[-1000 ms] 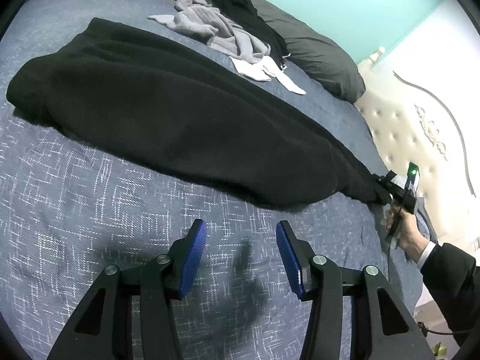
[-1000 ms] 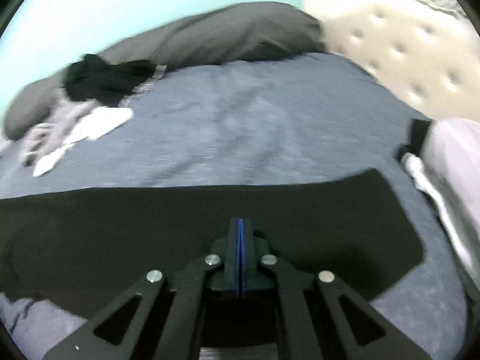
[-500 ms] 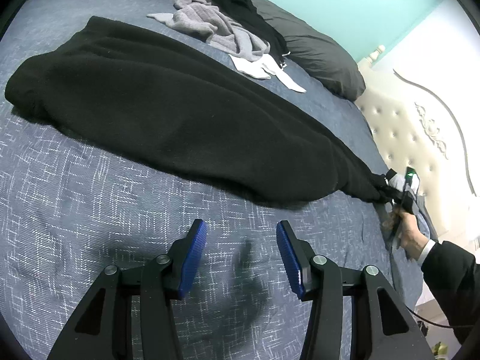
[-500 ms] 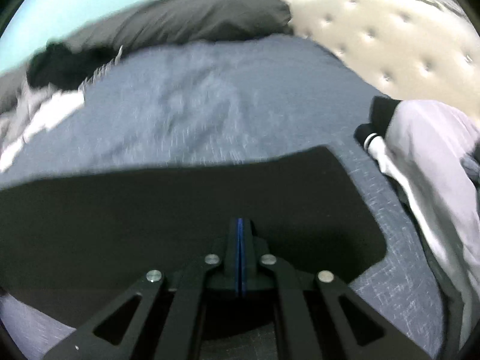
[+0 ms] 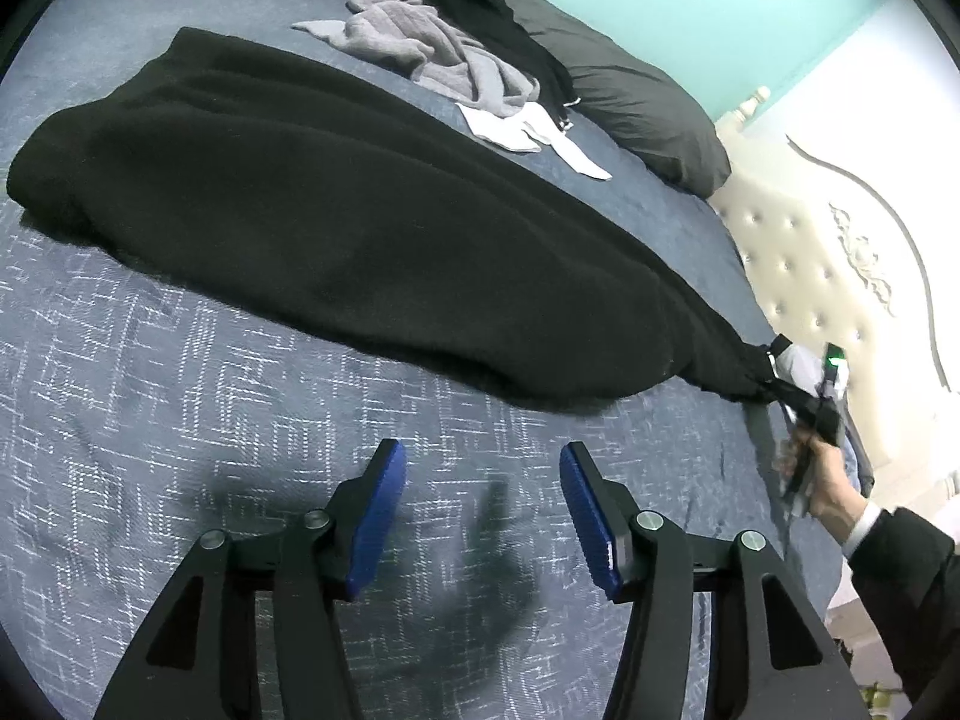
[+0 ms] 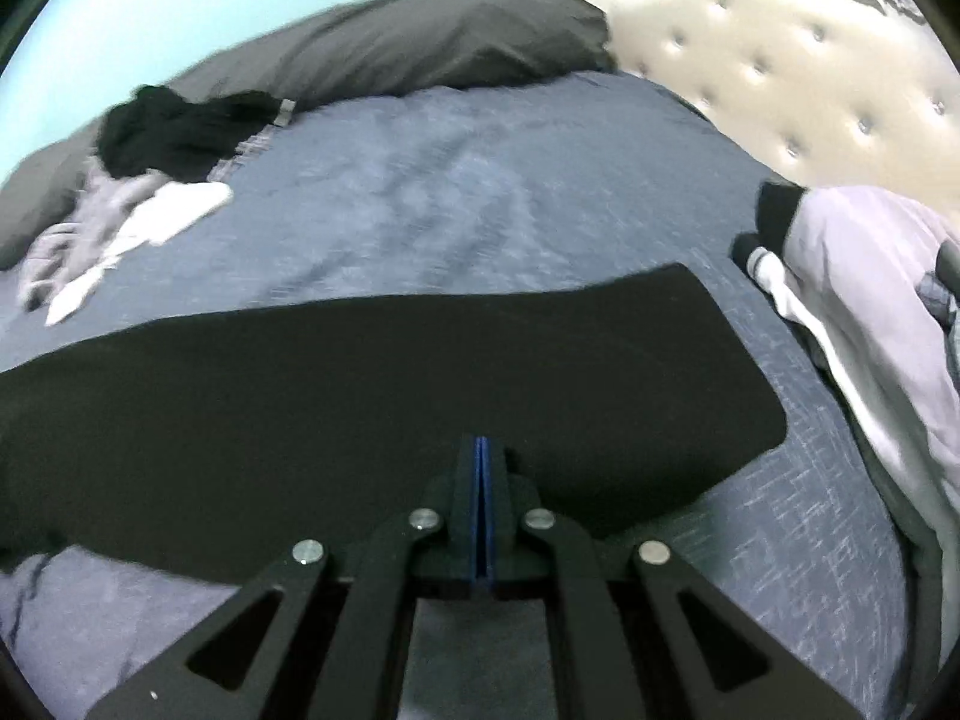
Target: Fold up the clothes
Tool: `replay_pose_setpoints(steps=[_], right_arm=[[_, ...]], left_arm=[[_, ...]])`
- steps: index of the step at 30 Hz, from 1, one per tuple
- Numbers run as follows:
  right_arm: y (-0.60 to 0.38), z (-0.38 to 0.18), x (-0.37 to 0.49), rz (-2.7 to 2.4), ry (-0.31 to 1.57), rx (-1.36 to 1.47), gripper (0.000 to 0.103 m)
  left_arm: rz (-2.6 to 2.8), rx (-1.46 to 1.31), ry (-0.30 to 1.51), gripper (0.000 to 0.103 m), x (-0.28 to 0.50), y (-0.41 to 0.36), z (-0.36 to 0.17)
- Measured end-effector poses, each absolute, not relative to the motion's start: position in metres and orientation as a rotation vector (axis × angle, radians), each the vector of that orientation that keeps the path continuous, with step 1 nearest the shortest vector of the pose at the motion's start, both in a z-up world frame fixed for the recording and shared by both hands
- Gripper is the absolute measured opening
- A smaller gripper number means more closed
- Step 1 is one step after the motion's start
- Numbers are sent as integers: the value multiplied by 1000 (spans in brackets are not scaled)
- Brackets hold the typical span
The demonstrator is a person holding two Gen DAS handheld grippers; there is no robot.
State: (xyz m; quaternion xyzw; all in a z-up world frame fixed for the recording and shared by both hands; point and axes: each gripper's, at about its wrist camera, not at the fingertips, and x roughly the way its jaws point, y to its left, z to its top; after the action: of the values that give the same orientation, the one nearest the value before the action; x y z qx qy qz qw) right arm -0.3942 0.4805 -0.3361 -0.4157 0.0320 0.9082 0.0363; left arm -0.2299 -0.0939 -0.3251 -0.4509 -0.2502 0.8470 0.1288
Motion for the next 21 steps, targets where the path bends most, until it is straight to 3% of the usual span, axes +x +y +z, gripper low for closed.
replay_pose_setpoints(steps=[7, 15, 21], right_arm=[[427, -322, -353, 2923, 297, -1330, 1], [361, -328, -303, 3010, 568, -1440, 1], [330, -337, -276, 3035, 726, -1463, 2]], left_arm=[[2458, -1330, -710, 58, -223, -95, -324], [2455, -1364, -845, 59, -227, -130, -315], [2413, -1410, -840, 59, -242, -120, -311]])
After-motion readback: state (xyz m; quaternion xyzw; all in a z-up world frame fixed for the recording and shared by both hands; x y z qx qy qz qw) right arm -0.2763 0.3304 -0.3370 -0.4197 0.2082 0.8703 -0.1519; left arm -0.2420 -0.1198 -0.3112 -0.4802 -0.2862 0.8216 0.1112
